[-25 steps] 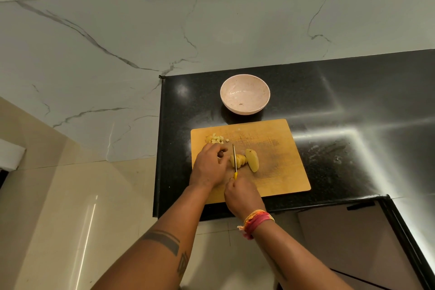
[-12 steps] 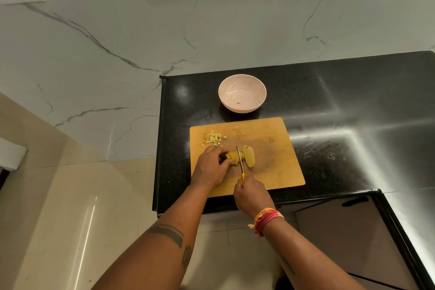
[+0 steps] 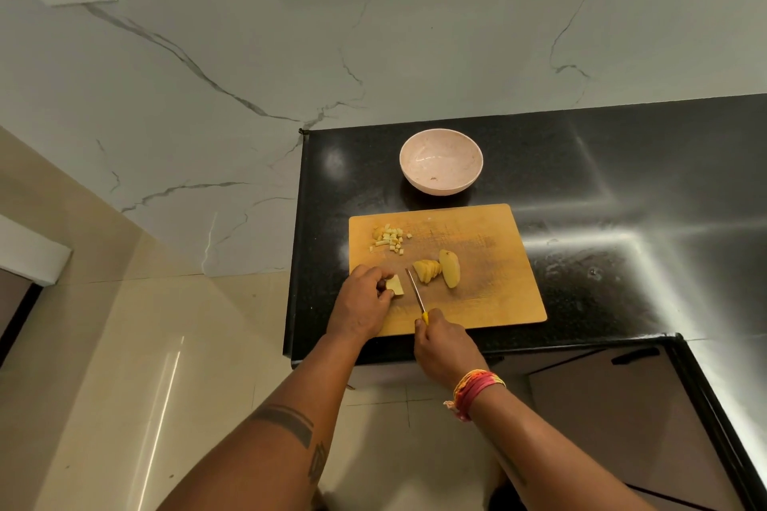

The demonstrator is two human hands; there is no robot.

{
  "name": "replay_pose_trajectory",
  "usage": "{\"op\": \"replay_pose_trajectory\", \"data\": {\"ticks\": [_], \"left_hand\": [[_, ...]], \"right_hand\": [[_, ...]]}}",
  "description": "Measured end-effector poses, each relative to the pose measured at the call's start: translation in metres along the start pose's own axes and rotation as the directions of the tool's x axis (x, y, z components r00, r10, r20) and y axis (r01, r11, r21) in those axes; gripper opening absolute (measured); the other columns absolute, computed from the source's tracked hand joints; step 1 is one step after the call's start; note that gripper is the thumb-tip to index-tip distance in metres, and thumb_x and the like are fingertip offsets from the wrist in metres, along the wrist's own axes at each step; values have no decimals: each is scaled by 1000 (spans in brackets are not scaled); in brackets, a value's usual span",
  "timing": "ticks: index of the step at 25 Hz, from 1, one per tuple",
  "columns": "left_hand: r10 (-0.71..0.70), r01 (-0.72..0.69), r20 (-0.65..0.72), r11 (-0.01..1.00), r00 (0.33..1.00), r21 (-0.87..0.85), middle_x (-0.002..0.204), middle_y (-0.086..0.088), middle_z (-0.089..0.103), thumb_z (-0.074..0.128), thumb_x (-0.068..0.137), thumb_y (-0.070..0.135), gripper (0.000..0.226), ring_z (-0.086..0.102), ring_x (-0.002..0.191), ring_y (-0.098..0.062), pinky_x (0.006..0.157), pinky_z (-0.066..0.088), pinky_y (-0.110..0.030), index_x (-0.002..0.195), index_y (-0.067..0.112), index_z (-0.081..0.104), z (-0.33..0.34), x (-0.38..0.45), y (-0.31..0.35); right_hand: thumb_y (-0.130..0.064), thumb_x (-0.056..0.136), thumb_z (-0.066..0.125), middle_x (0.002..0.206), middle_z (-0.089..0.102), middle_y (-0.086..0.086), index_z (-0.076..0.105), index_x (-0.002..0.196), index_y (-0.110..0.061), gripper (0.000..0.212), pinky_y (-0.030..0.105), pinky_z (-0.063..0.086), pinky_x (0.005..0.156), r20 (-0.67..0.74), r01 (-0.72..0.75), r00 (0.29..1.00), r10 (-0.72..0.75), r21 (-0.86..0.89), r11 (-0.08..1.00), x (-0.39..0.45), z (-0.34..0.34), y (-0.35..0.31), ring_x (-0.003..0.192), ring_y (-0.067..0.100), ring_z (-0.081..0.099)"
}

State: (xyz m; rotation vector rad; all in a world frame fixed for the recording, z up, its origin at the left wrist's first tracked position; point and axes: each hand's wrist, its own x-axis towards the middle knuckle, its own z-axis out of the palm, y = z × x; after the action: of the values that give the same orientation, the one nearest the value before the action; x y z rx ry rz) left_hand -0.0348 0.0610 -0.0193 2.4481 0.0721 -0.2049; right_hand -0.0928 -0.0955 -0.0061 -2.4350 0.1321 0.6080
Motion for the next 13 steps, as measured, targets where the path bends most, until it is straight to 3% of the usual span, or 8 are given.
{"op": "replay_pose_trajectory", "data": {"ticks": [3, 5, 8, 10, 13], "left_hand": [[-11, 11, -11, 1000, 1000, 14, 123, 6, 50, 69, 94, 28, 43, 55, 110, -12, 98, 52, -32, 137, 26, 61, 5, -4, 1], [-10, 11, -17, 999, 1000, 38, 124, 5, 50, 69, 95, 29, 45, 53, 112, -13, 100, 51, -33, 139, 24, 59, 7, -4, 3], [-11, 12, -28, 998, 1000, 57, 126, 5, 51, 67, 97, 28, 43, 52, 115, -14, 101, 49, -33, 139, 22, 60, 8, -4, 2], [-3, 5, -34, 998, 999, 65, 128, 4, 52, 67, 97, 27, 42, 52, 117, -14, 103, 49, -33, 138, 21, 61, 7, -4, 3], [6, -3, -41, 997, 999, 71, 129, 4, 53, 67, 97, 25, 42, 51, 118, -15, 103, 48, -32, 138, 20, 61, 8, -4, 3]], "right_hand": [[-32, 109, 33, 78, 61, 2, 46, 111, -16, 21, 39, 48, 60, -37, 34, 999, -34, -13, 999, -5, 6, -3, 65, 19, 58], [-27, 108, 33, 74, 60, 0, 44, 128, -15, 26, 38, 46, 54, -68, 47, 996, -49, -27, 999, -8, 10, -5, 61, 17, 57], [-19, 103, 34, 70, 60, 1, 11, 160, -24, 61, 34, 43, 49, -75, 90, 993, -95, -74, 993, -14, 14, -9, 56, 18, 55], [-18, 101, 36, 71, 60, 2, -5, 162, -30, 74, 37, 48, 53, -57, 116, 991, -124, -123, 986, -15, 15, -9, 58, 19, 57], [-19, 102, 35, 74, 60, 2, -8, 162, -31, 75, 37, 51, 56, -54, 136, 988, -146, -160, 978, -12, 14, -11, 60, 17, 57]]}}
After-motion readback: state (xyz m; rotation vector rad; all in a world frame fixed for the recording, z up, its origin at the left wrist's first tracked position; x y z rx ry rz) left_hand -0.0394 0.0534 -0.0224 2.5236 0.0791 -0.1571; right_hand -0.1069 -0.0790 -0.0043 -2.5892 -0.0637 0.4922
